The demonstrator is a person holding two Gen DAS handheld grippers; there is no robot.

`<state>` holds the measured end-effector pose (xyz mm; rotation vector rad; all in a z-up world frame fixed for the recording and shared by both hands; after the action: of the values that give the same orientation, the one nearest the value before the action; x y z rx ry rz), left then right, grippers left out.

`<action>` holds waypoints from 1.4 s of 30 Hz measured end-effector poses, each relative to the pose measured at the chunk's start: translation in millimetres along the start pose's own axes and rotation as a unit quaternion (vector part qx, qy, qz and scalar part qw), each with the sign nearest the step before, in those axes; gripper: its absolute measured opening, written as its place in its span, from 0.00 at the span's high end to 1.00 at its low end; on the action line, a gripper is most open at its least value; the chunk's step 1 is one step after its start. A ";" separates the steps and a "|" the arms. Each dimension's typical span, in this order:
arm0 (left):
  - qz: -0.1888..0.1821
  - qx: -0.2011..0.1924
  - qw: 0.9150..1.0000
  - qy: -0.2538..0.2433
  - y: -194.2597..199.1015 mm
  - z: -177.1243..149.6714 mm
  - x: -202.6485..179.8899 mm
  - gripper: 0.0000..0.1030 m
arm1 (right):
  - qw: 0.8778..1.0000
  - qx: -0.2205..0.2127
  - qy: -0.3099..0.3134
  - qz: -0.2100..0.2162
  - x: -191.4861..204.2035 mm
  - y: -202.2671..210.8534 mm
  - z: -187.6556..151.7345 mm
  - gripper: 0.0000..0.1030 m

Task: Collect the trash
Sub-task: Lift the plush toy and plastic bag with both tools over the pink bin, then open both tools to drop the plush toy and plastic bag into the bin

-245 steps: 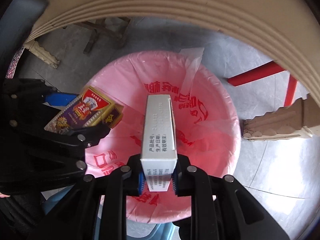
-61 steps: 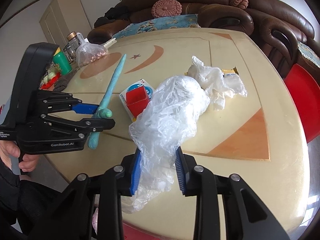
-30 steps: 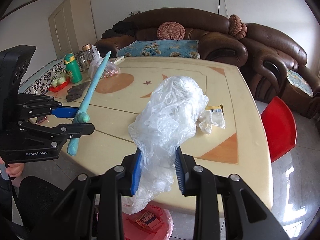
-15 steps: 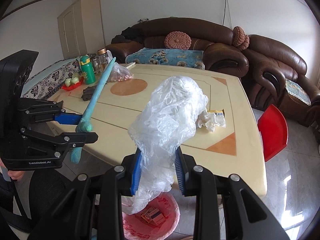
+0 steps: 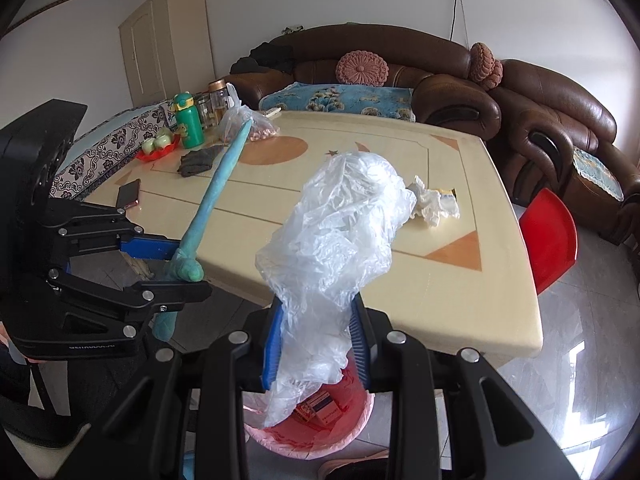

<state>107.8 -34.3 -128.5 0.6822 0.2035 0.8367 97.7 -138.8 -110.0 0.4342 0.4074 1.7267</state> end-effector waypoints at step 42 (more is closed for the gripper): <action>-0.079 0.175 0.981 0.011 -110.6 -147.1 -47.0 0.63 | 0.986 0.162 -0.039 0.013 -3.2 -76.7 -141.5 0.71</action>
<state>82.4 -51.5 -315.9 0.9731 0.4275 0.6605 92.9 -132.1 -270.8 0.7429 0.6312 1.6665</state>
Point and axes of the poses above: each gripper's, at about its wrist camera, not at the fingertips, and y roughly against the way its jaws point, x to its left, z to its top, the point moved 5 cm from there along -y, roughly the way its jaws point, and after that the axes turned 14 degrees about -x, right-handed, at the moved point
